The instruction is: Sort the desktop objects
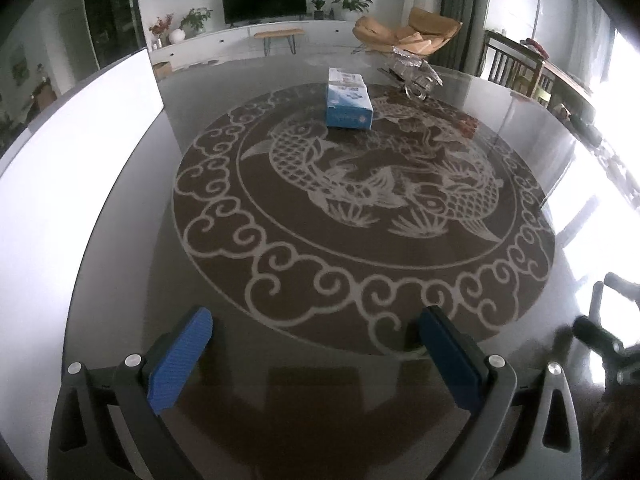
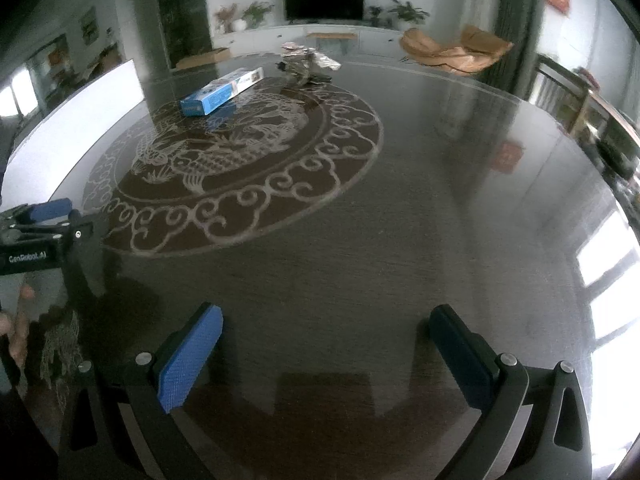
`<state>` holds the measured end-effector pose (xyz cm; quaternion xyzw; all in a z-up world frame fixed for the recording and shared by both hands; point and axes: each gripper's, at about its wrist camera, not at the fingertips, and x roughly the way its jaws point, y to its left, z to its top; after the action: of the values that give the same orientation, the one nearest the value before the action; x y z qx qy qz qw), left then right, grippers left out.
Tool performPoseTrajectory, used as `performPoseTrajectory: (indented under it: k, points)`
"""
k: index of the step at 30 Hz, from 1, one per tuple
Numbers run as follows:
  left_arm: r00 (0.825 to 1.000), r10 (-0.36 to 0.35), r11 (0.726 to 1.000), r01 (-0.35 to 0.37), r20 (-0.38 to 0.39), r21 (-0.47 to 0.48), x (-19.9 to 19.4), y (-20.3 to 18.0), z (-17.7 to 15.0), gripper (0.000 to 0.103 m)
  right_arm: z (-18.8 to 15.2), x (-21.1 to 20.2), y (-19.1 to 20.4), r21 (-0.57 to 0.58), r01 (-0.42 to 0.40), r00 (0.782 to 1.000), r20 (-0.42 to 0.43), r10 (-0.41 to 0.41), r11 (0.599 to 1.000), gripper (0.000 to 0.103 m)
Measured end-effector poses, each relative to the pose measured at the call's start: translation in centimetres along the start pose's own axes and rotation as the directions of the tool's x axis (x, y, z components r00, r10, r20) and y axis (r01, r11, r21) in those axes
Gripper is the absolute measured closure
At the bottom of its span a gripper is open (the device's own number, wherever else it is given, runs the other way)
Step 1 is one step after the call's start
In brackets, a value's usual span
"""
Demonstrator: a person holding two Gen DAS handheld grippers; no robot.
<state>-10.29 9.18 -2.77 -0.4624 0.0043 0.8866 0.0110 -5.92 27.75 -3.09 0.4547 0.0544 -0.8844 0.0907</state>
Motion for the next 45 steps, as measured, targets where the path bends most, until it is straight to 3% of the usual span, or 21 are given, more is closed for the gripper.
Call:
performPoseTrajectory:
  k: [3,7,11,15,16,17,18,24,27,31,32,33,35,37,41,45]
  points:
    - [1.000,-0.002,1.000,0.002,0.004,0.002,-0.1,0.1,-0.1,0.000,5.0,3.3,0.0,-0.072,-0.016,1.000,-0.016,0.015,0.997,0.000]
    - [1.000,-0.003,1.000,0.003,0.007,0.000,-0.1,0.2,-0.3,0.000,14.5,10.1,0.7,-0.175,-0.021,1.000,-0.004,0.020,0.984,0.000]
    - [1.000,-0.004,1.000,0.004,0.010,-0.003,-0.2,0.1,-0.3,0.000,22.4,14.0,1.8,-0.203,0.060,0.998,0.040,-0.052,0.977,0.000]
    - [1.000,-0.007,1.000,0.007,0.012,-0.004,-0.1,0.2,-0.2,0.000,26.6,16.1,3.7,-0.277,0.099,0.994,0.076,-0.081,0.956,0.002]
    - [1.000,-0.010,1.000,0.010,0.013,-0.006,-0.1,0.2,-0.2,0.000,26.9,16.5,4.2,-0.308,0.091,0.995,0.068,-0.073,0.947,0.008]
    - [1.000,-0.015,1.000,0.015,0.016,-0.010,-0.2,0.3,-0.2,0.000,27.0,16.9,4.7,-0.338,0.063,0.998,0.033,-0.055,0.939,0.036]
    - [1.000,-0.020,1.000,0.020,0.019,-0.015,-0.2,0.4,-0.2,0.000,27.0,17.2,4.8,-0.341,0.046,0.999,-0.001,-0.050,0.939,0.040]
    - [1.000,-0.020,1.000,0.020,0.020,-0.016,-0.2,0.4,-0.3,0.000,23.4,12.9,3.1,-0.246,0.021,1.000,-0.002,-0.023,0.969,0.046]
    - [1.000,-0.021,1.000,0.021,0.020,-0.017,-0.2,0.4,-0.3,0.000,18.3,9.3,2.0,-0.205,0.012,1.000,-0.014,-0.015,0.979,0.046]
    - [0.999,-0.024,0.999,0.024,0.022,-0.020,-0.1,0.4,-0.4,0.000,10.4,4.0,2.1,-0.272,0.021,0.999,0.033,-0.012,0.962,0.045]
    - [0.999,-0.024,0.999,0.024,0.022,-0.021,-0.1,0.4,-0.4,0.000,8.6,2.7,2.2,-0.281,0.026,0.999,0.050,-0.013,0.959,0.038]
    - [0.999,-0.025,0.999,0.025,0.022,-0.021,-0.1,0.4,-0.4,0.000,7.1,1.6,2.3,-0.283,0.037,0.998,0.066,-0.019,0.959,0.020]
    - [0.999,-0.028,0.999,0.028,0.024,-0.024,-0.2,0.5,-0.4,0.000,4.5,-0.4,2.3,-0.252,0.089,0.992,0.111,-0.062,0.964,0.000]
    - [0.999,-0.029,0.999,0.030,0.024,-0.025,-0.2,0.5,-0.4,0.000,2.4,-1.9,1.7,-0.217,0.119,0.987,0.133,-0.092,0.969,0.000]
    - [0.999,-0.029,0.999,0.030,0.025,-0.025,-0.1,0.5,-0.4,0.000,0.2,-3.1,1.3,-0.179,0.134,0.989,0.088,-0.120,0.975,0.000]
    - [0.999,-0.029,0.999,0.029,0.024,-0.025,-0.1,0.5,-0.4,0.000,-1.5,-3.6,0.3,-0.115,0.085,0.996,0.050,-0.079,0.990,0.000]
